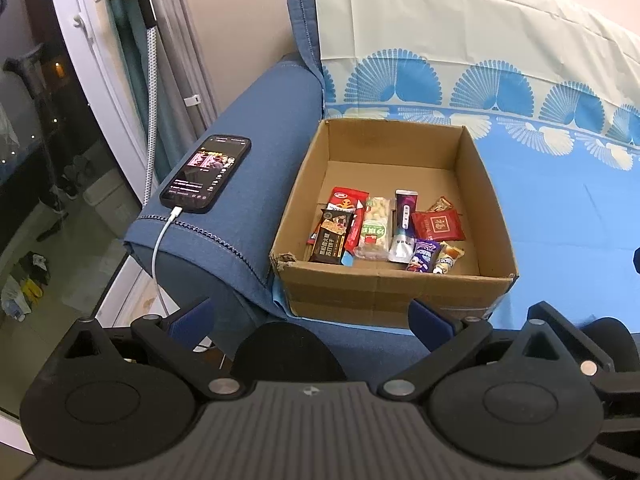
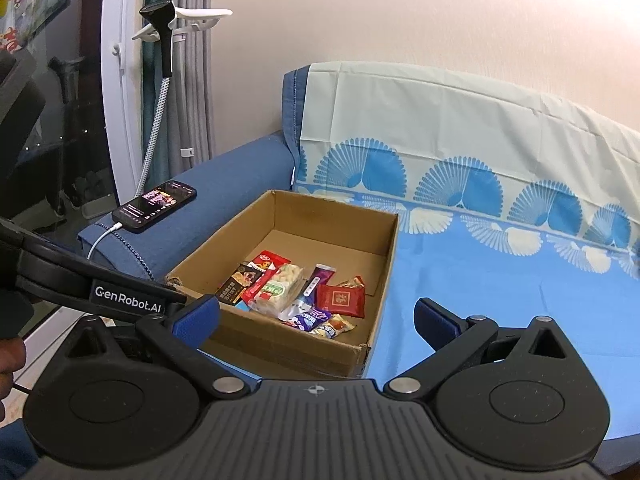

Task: Organize snacks

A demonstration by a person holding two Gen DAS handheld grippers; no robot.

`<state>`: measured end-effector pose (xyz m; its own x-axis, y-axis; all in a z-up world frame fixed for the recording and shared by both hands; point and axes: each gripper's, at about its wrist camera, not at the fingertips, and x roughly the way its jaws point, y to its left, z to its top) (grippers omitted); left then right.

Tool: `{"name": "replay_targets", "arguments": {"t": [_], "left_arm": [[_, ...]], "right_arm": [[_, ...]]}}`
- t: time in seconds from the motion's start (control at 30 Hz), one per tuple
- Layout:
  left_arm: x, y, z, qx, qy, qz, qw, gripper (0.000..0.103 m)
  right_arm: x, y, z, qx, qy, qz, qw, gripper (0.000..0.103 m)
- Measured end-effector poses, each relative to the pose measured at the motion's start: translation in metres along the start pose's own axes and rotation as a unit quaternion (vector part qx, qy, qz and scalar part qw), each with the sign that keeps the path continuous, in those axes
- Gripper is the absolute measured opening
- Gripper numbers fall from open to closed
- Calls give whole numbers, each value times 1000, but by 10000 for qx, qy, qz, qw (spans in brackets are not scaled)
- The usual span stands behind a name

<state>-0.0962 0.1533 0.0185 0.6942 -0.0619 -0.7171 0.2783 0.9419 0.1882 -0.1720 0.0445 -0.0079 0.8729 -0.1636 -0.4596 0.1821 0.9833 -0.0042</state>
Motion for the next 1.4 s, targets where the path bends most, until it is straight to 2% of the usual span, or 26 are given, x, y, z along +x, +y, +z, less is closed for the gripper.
{"name": "replay_targets", "arguments": {"t": [1.4], "left_arm": [[3, 3, -4, 46, 31, 41, 10000, 103]], "right_arm": [[0, 3, 0, -6, 41, -60, 10000, 102]]}}
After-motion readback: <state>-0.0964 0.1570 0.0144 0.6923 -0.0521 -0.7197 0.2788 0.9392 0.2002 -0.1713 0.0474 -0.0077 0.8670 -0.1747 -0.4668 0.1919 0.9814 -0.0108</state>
